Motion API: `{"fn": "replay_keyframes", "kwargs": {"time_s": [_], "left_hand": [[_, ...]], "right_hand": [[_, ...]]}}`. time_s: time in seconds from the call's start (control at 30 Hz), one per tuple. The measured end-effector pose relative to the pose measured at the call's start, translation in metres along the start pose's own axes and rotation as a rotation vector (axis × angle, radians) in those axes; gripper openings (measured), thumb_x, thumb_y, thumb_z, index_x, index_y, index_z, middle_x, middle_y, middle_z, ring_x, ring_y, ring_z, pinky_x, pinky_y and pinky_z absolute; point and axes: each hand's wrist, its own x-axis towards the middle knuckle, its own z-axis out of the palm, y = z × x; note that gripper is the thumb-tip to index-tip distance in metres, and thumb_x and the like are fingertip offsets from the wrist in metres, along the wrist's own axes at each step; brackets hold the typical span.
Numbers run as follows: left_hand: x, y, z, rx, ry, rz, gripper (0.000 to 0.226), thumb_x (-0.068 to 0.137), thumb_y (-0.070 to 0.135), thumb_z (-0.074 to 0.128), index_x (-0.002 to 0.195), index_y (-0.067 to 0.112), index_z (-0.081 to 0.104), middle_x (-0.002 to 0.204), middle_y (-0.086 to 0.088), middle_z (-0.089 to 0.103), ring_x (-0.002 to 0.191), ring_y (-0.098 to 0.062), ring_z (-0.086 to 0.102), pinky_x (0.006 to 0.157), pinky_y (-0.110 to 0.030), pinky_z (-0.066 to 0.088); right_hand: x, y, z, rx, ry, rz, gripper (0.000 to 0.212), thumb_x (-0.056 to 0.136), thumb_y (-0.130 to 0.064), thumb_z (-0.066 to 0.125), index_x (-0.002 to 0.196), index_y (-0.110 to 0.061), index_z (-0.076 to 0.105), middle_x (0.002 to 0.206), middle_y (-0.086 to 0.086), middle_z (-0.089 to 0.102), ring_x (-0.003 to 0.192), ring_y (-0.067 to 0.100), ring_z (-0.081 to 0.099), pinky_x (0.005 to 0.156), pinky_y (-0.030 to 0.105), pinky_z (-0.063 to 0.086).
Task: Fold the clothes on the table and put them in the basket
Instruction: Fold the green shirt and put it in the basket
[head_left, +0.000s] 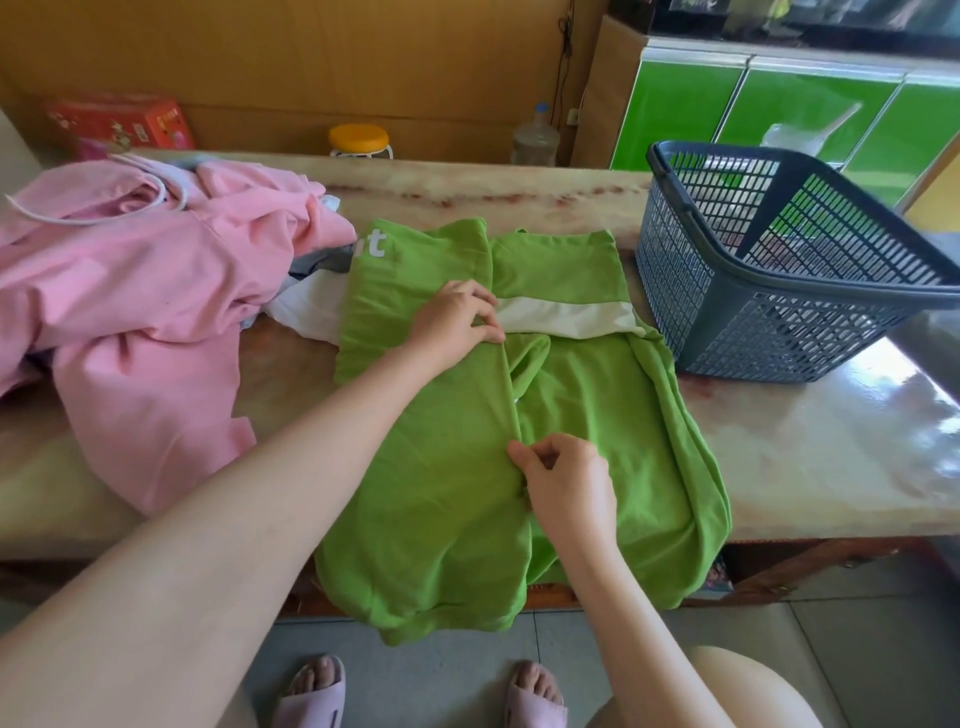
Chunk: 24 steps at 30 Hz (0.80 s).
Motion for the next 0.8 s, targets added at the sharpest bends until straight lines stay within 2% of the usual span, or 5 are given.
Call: {"fn": "replay_keyframes", "kwargs": {"time_s": [0.2, 0.33, 0.5, 0.67, 0.8], "left_hand": [[-0.013, 0.01, 0.022, 0.064, -0.058, 0.019, 0.024, 0.089, 0.031, 0.061, 0.108, 0.019, 0.068, 0.142, -0.001, 0.045, 0.137, -0.021, 0.033, 0.113, -0.048, 0.021], [-0.029, 0.011, 0.016, 0.181, 0.038, -0.014, 0.051, 0.098, 0.044, 0.037, 0.146, 0.029, 0.031, 0.159, -0.001, 0.01, 0.147, -0.021, 0.003, 0.114, -0.054, -0.004], [-0.05, -0.011, 0.021, 0.395, -0.394, -0.137, 0.068, 0.091, 0.065, 0.011, 0.149, 0.036, -0.007, 0.158, 0.002, -0.017, 0.143, -0.022, -0.021, 0.113, -0.058, -0.011], [-0.048, -0.01, 0.006, 0.318, -0.182, -0.111, 0.067, 0.093, 0.062, 0.017, 0.149, 0.036, -0.009, 0.157, 0.002, -0.016, 0.143, -0.025, -0.022, 0.112, -0.055, -0.013], [-0.052, -0.024, 0.007, 0.429, -0.393, -0.194, 0.069, 0.091, 0.067, 0.012, 0.149, 0.037, -0.01, 0.157, 0.005, -0.019, 0.142, -0.024, -0.024, 0.111, -0.058, -0.016]], "right_hand": [[-0.006, -0.005, 0.004, -0.165, -0.022, -0.017, 0.033, 0.095, -0.048, 0.048, 0.105, -0.019, 0.061, 0.099, -0.004, 0.068, 0.084, 0.019, 0.063, 0.07, 0.029, 0.048], [-0.018, 0.002, -0.003, -0.231, -0.131, -0.059, 0.044, 0.086, -0.057, 0.057, 0.113, -0.023, 0.056, 0.097, -0.007, 0.064, 0.089, 0.015, 0.063, 0.077, 0.033, 0.052], [-0.029, 0.001, -0.002, -0.37, -0.074, -0.211, 0.056, 0.088, -0.041, 0.062, 0.135, -0.027, 0.036, 0.106, -0.006, 0.058, 0.1, 0.015, 0.055, 0.076, 0.028, 0.046], [-0.028, 0.003, -0.005, -0.439, -0.055, -0.416, 0.075, 0.087, -0.042, 0.062, 0.149, -0.037, 0.021, 0.141, -0.006, 0.031, 0.127, 0.017, 0.026, 0.106, 0.03, 0.029], [-0.027, 0.005, 0.0, -0.546, -0.261, -0.44, 0.076, 0.088, -0.051, 0.056, 0.151, -0.029, 0.02, 0.16, -0.006, -0.01, 0.144, 0.019, -0.021, 0.117, 0.037, -0.001]]}}
